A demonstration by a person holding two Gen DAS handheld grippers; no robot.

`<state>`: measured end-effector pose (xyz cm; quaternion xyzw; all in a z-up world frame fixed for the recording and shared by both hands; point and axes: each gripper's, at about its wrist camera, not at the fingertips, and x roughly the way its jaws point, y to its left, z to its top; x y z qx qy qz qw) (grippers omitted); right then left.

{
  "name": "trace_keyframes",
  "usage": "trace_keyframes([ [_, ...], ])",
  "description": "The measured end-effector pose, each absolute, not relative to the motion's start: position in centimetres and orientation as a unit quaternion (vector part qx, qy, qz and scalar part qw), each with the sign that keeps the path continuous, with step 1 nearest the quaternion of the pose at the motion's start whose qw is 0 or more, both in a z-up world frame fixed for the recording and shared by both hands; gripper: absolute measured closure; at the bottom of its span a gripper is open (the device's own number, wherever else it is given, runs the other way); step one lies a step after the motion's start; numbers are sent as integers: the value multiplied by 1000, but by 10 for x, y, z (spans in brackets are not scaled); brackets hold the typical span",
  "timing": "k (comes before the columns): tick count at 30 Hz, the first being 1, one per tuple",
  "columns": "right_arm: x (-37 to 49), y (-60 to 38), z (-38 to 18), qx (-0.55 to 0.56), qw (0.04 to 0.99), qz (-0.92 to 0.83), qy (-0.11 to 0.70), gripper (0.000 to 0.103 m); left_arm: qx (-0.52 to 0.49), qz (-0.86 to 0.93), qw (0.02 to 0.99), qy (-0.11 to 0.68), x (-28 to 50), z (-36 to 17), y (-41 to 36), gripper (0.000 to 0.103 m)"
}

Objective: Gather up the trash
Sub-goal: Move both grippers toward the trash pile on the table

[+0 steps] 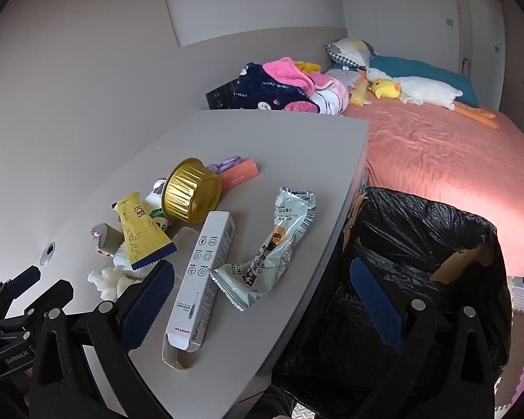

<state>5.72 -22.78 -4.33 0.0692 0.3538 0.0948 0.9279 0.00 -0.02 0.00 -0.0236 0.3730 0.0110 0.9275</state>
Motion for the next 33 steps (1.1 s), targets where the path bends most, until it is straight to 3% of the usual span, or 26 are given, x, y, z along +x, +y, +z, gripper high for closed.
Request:
trace_keyframes([
  [33,56,-227,-43,71,929,95,352,3,-32,-1,925,379,0,-2,1,6],
])
